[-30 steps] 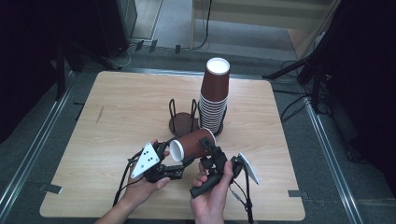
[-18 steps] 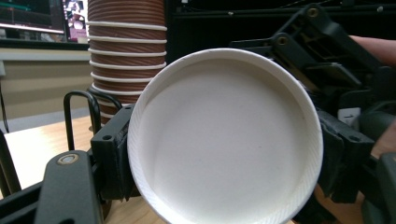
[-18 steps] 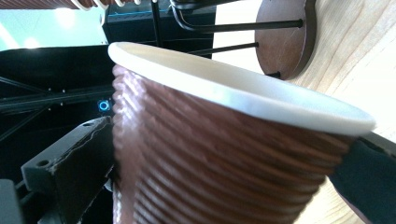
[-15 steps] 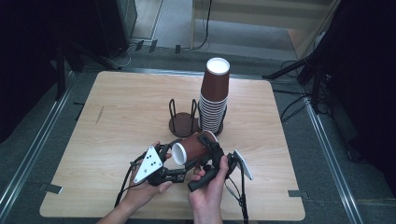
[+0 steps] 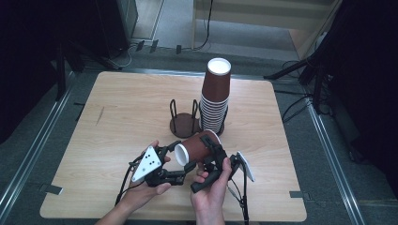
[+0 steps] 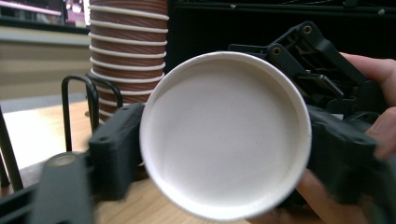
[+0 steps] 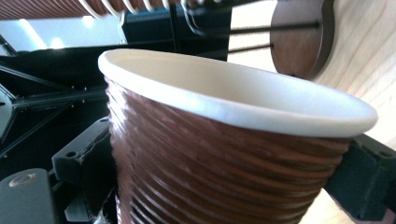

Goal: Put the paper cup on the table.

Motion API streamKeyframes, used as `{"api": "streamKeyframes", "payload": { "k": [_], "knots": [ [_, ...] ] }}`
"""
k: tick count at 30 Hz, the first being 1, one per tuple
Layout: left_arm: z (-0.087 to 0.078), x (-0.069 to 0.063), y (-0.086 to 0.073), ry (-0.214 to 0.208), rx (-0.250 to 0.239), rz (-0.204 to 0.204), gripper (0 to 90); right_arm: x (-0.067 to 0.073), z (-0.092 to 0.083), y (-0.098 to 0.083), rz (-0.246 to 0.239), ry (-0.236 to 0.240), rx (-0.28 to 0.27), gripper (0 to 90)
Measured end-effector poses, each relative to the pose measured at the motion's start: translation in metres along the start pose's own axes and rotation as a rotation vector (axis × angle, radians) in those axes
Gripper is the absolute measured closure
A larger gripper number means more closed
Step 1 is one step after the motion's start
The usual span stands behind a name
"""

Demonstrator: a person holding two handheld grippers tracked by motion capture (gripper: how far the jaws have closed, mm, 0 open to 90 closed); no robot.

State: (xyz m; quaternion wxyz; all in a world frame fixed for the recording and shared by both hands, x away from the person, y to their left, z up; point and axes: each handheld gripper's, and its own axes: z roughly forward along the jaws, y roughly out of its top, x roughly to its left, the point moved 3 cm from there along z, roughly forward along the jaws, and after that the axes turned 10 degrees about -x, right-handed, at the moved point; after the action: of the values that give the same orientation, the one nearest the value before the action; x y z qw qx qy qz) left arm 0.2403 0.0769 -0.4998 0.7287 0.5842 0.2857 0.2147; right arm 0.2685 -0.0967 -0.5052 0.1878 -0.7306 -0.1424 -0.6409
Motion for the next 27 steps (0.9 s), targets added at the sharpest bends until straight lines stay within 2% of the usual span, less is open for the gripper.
{"api": "streamKeyframes", "payload": {
  "k": [3, 5, 7, 8, 9, 12, 16, 17, 18, 19, 20, 21, 22, 23, 24, 25, 26, 27],
  "knots": [
    [-0.001, 0.002, 0.0, 0.025, 0.013, -0.003, 0.0, 0.006, -0.003, 0.004, -0.044, 0.027, -0.05, 9.0],
    [-0.002, 0.003, -0.002, 0.038, 0.041, -0.005, 0.0, 0.012, -0.006, 0.007, -0.077, 0.044, -0.079, 9.1],
    [-0.004, 0.004, -0.004, 0.058, 0.062, 0.001, 0.0, 0.018, -0.007, 0.01, -0.134, 0.059, -0.1, 9.2],
    [-0.004, 0.004, -0.004, 0.058, 0.062, 0.001, 0.0, 0.018, -0.007, 0.01, -0.134, 0.059, -0.1, 9.2],
    [-0.006, 0.005, -0.005, 0.064, 0.077, -0.001, 0.0, 0.023, -0.008, 0.013, -0.195, 0.068, -0.125, 9.1],
    [-0.011, 0.009, -0.005, 0.079, 0.087, -0.01, 0.0, 0.028, -0.01, 0.019, -0.266, 0.074, -0.139, 9.1],
    [-0.021, 0.018, -0.003, 0.111, 0.096, -0.015, 0.0, 0.031, -0.01, 0.027, -0.387, 0.074, -0.159, 9.1],
    [-0.021, 0.018, -0.003, 0.111, 0.096, -0.015, 0.0, 0.031, -0.01, 0.029, -0.423, 0.072, -0.164, 9.1],
    [-0.027, 0.024, -0.002, 0.129, 0.097, -0.015, 0.0, 0.03, -0.01, 0.03, -0.468, 0.068, -0.172, 9.1],
    [-0.027, 0.024, -0.002, 0.129, 0.097, -0.015, 0.0, 0.03, -0.01, 0.03, -0.468, 0.068, -0.172, 9.1],
    [-0.033, 0.029, -0.001, 0.145, 0.103, -0.019, 0.0, 0.029, -0.011, 0.033, -0.539, 0.052, -0.173, 9.1],
    [-0.037, 0.032, -0.001, 0.15, 0.106, -0.022, 0.0, 0.028, -0.011, 0.034, -0.579, 0.051, -0.174, 9.1],
    [-0.037, 0.032, -0.001, 0.15, 0.106, -0.022, 0.0, 0.028, -0.011, 0.034, -0.579, 0.051, -0.174, 9.1],
    [-0.04, 0.034, -0.001, 0.158, 0.107, -0.022, 0.0, 0.026, -0.013, 0.038, -0.65, 0.049, -0.179, 9.1],
    [-0.047, 0.039, -0.002, 0.173, 0.121, -0.017, 0.0, 0.025, -0.014, 0.04, -0.674, 0.051, -0.18, 9.1],
    [-0.047, 0.039, -0.002, 0.173, 0.121, -0.017, 0.0, 0.025, -0.014, 0.04, -0.674, 0.051, -0.18, 9.1],
    [-0.05, 0.041, -0.002, 0.18, 0.127, -0.018, 0.0, 0.023, -0.017, 0.045, -0.717, 0.04, -0.183, 9.1],
    [-0.056, 0.045, -0.003, 0.196, 0.134, -0.018, 0.0, 0.022, -0.019, 0.048, -0.74, 0.038, -0.186, 9.1]
  ]
}}
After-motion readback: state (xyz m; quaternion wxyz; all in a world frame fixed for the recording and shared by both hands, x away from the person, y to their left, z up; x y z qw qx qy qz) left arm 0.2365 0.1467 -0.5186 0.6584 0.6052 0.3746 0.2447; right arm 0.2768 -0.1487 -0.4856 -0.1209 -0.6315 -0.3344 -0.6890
